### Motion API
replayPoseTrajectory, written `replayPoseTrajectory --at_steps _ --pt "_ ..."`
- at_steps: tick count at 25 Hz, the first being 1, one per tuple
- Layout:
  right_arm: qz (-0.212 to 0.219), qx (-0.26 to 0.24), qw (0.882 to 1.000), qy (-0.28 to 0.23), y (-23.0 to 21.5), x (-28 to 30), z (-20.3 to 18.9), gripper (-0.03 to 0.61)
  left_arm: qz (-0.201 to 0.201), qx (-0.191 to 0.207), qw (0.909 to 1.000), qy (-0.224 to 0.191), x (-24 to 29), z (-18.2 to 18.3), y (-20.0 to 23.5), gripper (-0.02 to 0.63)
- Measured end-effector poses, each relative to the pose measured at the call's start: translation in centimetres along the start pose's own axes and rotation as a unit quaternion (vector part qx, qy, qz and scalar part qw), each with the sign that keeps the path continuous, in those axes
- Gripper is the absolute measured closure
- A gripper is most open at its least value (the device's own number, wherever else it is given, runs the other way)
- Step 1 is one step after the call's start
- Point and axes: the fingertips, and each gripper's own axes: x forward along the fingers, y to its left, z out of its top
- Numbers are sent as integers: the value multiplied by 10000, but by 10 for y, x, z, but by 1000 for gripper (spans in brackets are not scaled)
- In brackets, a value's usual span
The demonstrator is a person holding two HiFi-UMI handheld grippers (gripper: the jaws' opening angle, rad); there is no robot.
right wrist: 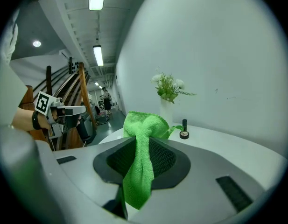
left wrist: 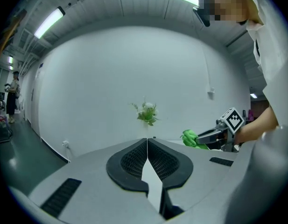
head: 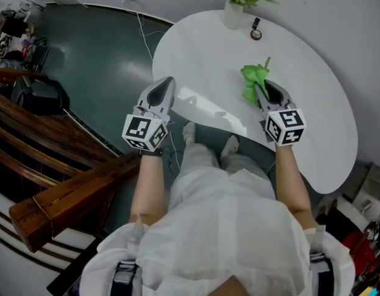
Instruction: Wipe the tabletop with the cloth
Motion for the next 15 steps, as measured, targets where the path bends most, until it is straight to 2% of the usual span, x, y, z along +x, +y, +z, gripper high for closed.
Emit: replayPoseTrajectory --at_steps 9,15 --pt "-214 173 9983 511 31 114 -11 495 -620 -126 9975 301 41 -23 56 595" --pt "17 223 9948 996 64 212 -30 495 -778 -182 9957 473 61 -30 95 595"
